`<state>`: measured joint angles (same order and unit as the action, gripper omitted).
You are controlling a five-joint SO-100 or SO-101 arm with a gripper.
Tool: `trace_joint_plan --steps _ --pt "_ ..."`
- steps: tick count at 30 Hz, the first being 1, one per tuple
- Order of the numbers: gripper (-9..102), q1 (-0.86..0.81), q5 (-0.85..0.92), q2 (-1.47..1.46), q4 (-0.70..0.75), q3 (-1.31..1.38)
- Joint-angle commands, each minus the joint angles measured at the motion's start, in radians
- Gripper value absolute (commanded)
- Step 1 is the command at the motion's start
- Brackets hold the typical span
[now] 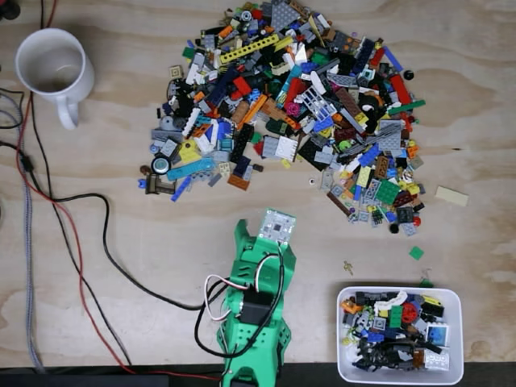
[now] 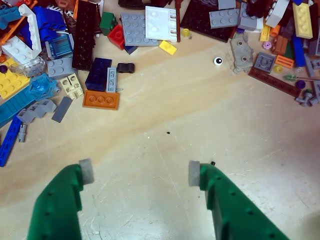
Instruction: Find the closest Lego and put it in the bin.
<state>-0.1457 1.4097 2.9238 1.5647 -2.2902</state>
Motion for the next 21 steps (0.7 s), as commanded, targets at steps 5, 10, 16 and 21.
trace_joint_plan --steps 5,10,16,21 --pt "26 0.072 -0.037 -0.014 -0.044 0.058" --pt "26 0.072 -0.035 -0.014 -0.043 0.058" --pt "26 0.081 -0.038 -0.012 -0.044 0.058" --pt "26 0.117 -0.051 -0.032 -0.035 0.06"
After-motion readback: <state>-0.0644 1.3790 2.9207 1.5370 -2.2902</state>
